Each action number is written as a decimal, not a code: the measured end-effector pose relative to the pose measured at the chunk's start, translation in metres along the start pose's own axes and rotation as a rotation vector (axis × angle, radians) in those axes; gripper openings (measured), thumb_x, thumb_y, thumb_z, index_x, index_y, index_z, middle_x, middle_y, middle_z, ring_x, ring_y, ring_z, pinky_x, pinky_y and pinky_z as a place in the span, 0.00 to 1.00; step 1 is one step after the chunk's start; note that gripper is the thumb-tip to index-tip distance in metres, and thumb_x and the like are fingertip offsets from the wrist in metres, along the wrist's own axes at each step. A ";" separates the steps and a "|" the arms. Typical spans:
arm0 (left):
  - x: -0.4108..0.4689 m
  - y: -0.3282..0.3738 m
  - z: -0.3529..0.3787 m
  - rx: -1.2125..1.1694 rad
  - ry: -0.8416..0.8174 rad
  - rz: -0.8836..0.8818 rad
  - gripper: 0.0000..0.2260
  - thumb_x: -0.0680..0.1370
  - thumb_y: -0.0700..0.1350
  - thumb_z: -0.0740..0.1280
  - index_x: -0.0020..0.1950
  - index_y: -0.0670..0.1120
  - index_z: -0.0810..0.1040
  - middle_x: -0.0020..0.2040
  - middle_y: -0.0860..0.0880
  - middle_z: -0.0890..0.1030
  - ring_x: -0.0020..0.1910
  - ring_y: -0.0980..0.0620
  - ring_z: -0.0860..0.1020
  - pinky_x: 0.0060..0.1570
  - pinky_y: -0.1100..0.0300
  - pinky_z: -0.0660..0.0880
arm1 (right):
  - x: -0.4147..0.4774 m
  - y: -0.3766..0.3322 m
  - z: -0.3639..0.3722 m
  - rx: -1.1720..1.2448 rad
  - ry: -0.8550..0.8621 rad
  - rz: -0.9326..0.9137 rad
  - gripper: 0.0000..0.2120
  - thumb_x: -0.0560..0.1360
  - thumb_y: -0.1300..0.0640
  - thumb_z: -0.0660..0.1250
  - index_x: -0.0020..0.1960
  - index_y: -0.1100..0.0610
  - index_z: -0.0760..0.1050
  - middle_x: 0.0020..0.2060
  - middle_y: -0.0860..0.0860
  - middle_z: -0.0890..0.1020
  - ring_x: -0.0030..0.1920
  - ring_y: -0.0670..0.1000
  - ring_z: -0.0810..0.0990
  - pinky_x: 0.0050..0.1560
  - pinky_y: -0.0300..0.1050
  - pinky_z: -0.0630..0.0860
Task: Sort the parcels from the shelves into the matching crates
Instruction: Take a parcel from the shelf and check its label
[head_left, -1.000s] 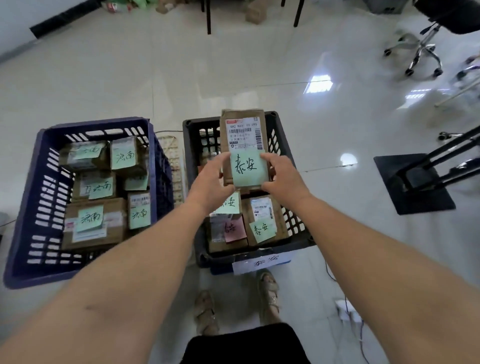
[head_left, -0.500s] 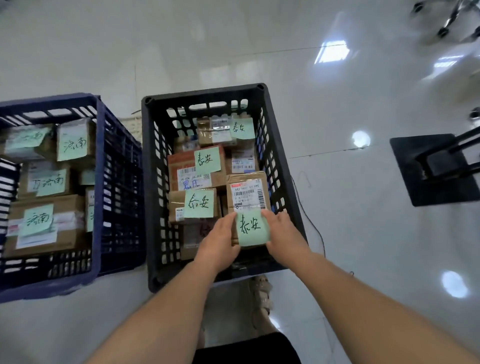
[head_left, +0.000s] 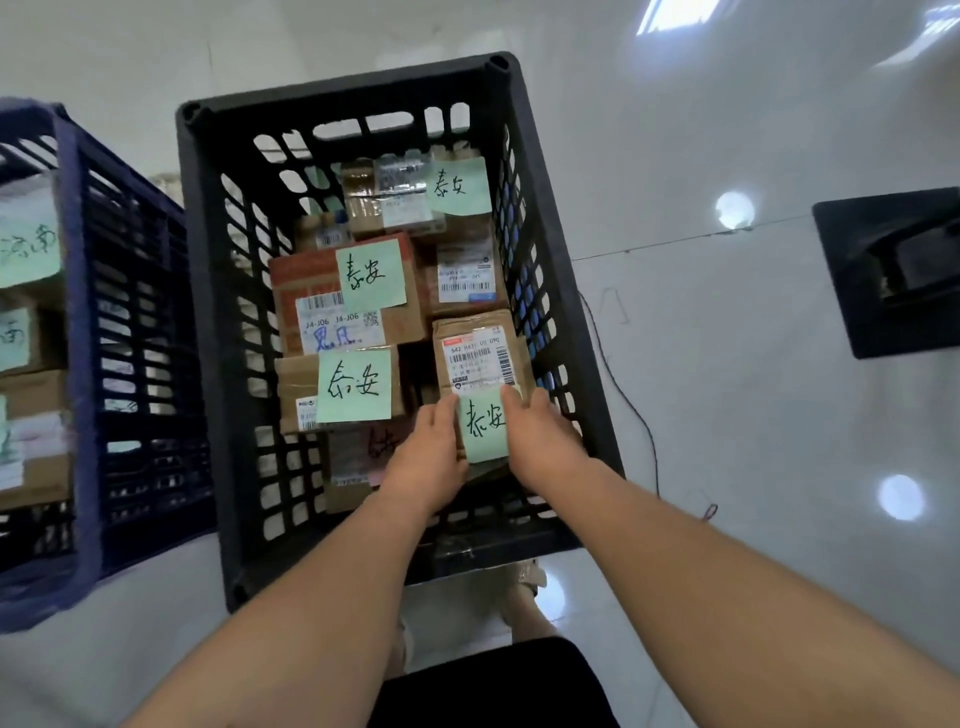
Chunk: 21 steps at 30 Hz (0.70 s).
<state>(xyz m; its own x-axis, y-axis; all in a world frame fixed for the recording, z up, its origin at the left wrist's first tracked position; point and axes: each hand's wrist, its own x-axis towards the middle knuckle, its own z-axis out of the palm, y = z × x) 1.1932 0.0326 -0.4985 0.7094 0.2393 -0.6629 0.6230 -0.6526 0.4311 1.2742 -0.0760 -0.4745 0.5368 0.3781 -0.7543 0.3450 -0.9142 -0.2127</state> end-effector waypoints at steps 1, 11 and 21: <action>0.002 -0.002 0.002 0.000 -0.017 -0.002 0.35 0.75 0.41 0.69 0.76 0.48 0.53 0.71 0.44 0.62 0.63 0.42 0.73 0.59 0.48 0.73 | 0.002 0.000 0.001 -0.004 -0.008 0.009 0.34 0.76 0.61 0.65 0.75 0.54 0.51 0.65 0.60 0.62 0.62 0.59 0.67 0.57 0.51 0.72; 0.000 -0.004 0.019 -0.067 -0.205 0.021 0.31 0.74 0.42 0.71 0.72 0.48 0.60 0.70 0.45 0.67 0.60 0.45 0.75 0.60 0.52 0.72 | 0.002 -0.004 0.016 -0.118 -0.129 0.168 0.28 0.77 0.60 0.64 0.72 0.59 0.55 0.63 0.63 0.65 0.61 0.61 0.69 0.53 0.52 0.74; -0.040 0.006 -0.028 0.057 -0.164 0.035 0.34 0.77 0.42 0.66 0.78 0.53 0.53 0.76 0.49 0.61 0.71 0.48 0.66 0.69 0.52 0.65 | -0.042 -0.028 -0.022 -0.251 -0.006 0.008 0.26 0.76 0.58 0.66 0.71 0.59 0.62 0.65 0.60 0.65 0.63 0.58 0.68 0.58 0.50 0.73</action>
<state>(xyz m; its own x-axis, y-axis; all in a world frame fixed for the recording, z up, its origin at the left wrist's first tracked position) 1.1777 0.0390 -0.4524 0.6643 0.0978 -0.7411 0.5754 -0.6997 0.4234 1.2587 -0.0628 -0.4236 0.5360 0.3693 -0.7592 0.5217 -0.8519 -0.0461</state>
